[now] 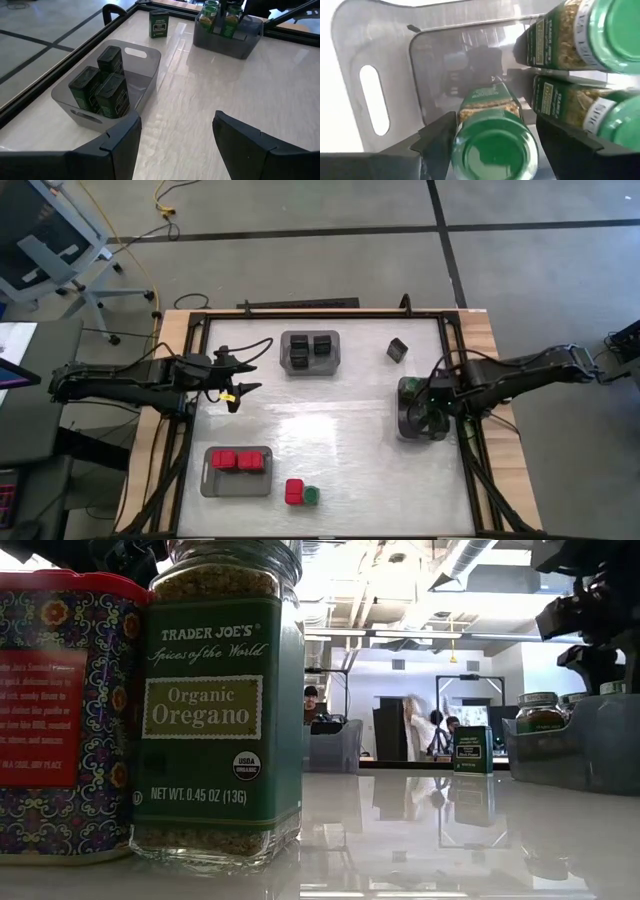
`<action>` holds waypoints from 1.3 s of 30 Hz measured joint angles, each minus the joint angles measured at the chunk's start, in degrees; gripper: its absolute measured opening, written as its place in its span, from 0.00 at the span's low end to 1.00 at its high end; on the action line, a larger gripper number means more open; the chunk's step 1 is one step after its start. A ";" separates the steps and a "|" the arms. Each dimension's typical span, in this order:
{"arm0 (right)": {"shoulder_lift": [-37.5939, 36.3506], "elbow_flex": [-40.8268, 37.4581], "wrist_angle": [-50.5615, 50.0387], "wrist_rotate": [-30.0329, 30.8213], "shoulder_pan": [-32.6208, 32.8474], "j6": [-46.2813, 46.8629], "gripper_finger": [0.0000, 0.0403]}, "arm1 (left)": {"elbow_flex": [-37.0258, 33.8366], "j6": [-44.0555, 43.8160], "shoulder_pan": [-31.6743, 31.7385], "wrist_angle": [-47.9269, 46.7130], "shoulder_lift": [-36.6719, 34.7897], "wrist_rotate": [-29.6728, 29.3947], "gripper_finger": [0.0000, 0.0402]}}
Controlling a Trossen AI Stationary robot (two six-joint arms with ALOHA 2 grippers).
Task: Sort spices by type
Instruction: Put the right green seasoning bottle into the middle right black transparent bin
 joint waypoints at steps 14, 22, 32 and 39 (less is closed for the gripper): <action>-0.03 12.11 -4.03 0.39 3.15 5.22 0.75 | 0.00 -0.16 0.00 0.00 -0.01 0.00 0.59; 0.81 12.32 -4.52 0.03 14.35 16.84 0.75 | -0.02 -0.16 0.00 -0.02 0.00 0.00 0.59; 7.66 10.95 -6.07 4.79 25.83 21.68 0.75 | 0.00 0.23 0.00 -0.02 -0.01 0.00 0.59; 9.18 8.85 -5.88 4.96 27.56 21.83 0.75 | -0.01 0.26 0.00 0.00 0.00 0.00 0.59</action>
